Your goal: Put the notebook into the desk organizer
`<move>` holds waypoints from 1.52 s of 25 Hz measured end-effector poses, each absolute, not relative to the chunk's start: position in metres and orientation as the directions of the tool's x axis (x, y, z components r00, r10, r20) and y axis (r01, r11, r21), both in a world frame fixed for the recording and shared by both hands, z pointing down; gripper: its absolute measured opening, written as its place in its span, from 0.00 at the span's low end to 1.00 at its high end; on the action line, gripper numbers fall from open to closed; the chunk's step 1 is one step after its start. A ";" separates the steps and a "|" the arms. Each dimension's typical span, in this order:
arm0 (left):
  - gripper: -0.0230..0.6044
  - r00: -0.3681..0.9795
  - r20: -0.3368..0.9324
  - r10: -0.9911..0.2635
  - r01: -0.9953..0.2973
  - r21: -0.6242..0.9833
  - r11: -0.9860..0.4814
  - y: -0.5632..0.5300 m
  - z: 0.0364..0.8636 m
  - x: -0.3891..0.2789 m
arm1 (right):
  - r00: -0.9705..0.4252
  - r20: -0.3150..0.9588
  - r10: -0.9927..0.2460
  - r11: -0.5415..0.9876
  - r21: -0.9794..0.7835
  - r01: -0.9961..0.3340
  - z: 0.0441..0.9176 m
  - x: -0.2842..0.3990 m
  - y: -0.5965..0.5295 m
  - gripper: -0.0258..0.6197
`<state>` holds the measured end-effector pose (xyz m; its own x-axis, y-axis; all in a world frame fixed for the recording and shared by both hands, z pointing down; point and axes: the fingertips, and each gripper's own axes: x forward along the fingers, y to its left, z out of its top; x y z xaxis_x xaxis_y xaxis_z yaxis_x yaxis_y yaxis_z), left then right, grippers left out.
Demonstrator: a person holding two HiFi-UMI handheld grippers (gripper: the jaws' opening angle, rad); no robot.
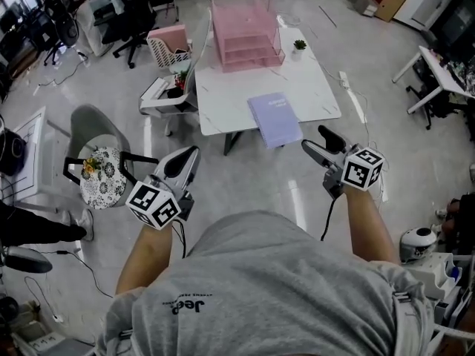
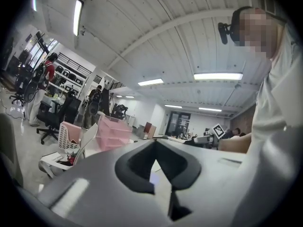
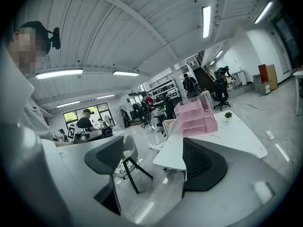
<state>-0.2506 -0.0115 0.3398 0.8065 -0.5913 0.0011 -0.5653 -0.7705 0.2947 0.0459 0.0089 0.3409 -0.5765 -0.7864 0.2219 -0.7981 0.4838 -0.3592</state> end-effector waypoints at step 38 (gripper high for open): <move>0.12 0.921 0.206 -0.332 -0.386 0.358 -0.850 -0.236 0.445 -0.089 | -0.603 0.683 -0.412 0.134 -0.609 -0.782 0.624 0.204 -0.150 0.61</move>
